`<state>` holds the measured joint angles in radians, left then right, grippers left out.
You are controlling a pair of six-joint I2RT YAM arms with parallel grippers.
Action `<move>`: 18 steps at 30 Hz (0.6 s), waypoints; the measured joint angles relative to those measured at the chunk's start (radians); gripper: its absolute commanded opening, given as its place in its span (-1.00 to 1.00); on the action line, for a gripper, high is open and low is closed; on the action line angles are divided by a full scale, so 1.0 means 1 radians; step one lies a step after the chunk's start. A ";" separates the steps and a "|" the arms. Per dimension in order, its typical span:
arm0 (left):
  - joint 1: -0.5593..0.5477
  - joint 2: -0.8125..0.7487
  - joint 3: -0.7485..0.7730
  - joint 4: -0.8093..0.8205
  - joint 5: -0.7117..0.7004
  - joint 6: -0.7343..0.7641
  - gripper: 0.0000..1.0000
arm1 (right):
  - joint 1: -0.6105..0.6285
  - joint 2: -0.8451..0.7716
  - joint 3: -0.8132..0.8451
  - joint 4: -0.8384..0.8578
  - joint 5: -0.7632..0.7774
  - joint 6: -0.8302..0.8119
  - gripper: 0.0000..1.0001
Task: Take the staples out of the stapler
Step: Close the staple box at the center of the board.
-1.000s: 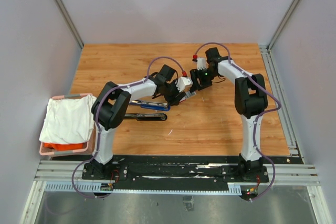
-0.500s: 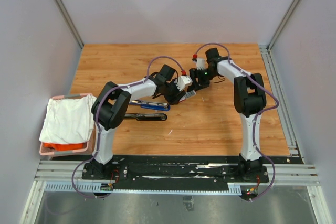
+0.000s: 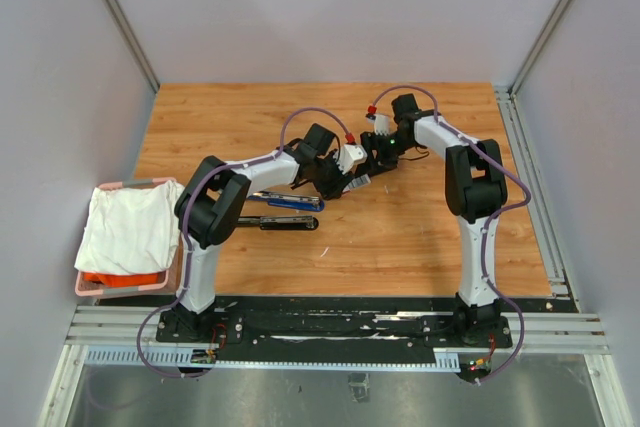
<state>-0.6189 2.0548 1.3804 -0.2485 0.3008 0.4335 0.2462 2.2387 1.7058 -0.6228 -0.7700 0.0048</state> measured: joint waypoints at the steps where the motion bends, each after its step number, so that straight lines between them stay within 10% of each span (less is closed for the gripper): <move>1: 0.000 0.000 -0.001 0.002 0.001 -0.002 0.00 | 0.000 0.000 0.000 0.000 -0.003 0.002 0.23; 18: 0.000 0.000 -0.006 0.012 0.006 -0.013 -0.10 | 0.000 0.002 -0.011 0.014 -0.030 0.022 0.23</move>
<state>-0.6193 2.0548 1.3743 -0.2367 0.3065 0.4210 0.2459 2.2410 1.6947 -0.6083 -0.8001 0.0269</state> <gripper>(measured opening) 0.457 0.615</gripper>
